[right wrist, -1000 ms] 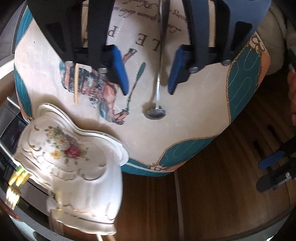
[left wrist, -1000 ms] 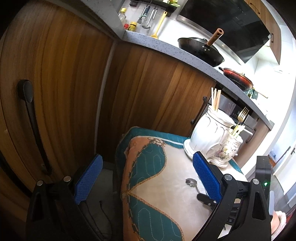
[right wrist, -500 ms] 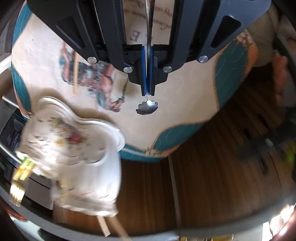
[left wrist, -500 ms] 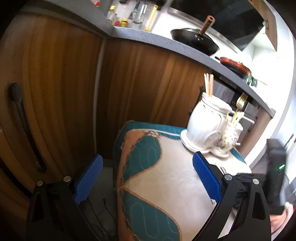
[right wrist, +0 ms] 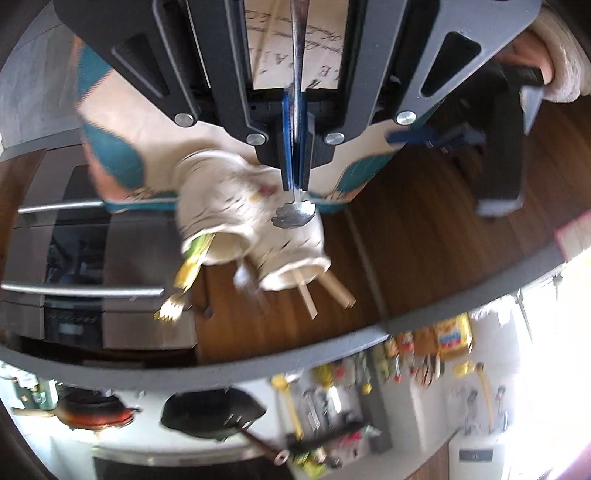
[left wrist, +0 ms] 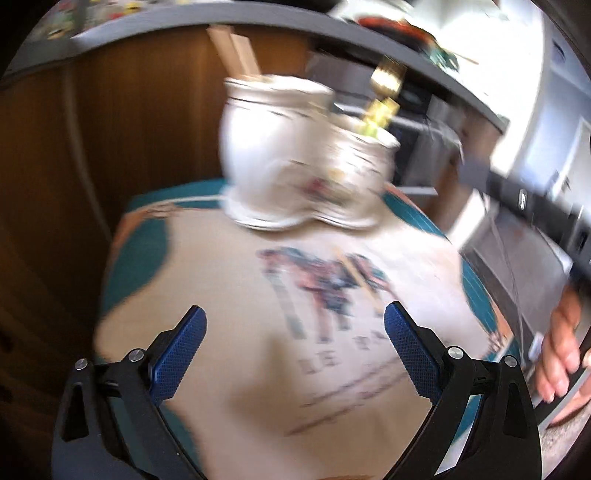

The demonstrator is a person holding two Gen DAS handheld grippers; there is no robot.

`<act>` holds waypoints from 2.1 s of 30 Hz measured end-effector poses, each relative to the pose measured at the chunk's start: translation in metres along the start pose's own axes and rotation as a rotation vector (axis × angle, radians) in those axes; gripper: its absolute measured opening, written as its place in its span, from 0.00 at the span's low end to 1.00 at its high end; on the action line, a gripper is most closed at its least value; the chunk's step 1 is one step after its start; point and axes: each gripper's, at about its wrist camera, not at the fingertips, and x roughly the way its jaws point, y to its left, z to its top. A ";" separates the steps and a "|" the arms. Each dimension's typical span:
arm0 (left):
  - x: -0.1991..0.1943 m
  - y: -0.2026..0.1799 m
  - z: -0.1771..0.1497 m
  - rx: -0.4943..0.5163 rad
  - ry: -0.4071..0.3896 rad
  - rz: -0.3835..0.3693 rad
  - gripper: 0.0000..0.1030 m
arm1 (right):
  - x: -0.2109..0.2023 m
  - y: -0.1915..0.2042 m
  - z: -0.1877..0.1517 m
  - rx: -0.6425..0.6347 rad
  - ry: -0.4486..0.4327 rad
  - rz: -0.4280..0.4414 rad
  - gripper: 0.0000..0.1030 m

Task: Organize utensils
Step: 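Grasp the last wooden chopstick with the left gripper while the right lifts the spoon, then lift both held utensils and carry them above the white holder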

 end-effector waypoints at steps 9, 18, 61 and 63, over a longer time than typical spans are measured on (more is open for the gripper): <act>0.056 -0.069 0.010 0.127 0.226 -0.010 0.65 | -0.034 -0.041 0.009 0.049 -0.113 -0.077 0.03; 0.083 -0.081 0.014 0.220 0.314 0.037 0.20 | -0.045 -0.048 0.006 0.056 -0.122 -0.056 0.03; -0.009 0.017 0.177 0.042 -0.634 0.026 0.05 | 0.091 -0.056 0.098 0.121 -0.401 -0.176 0.03; -0.003 0.012 0.174 0.069 -0.645 0.050 0.05 | 0.095 -0.057 0.096 0.113 -0.407 -0.187 0.03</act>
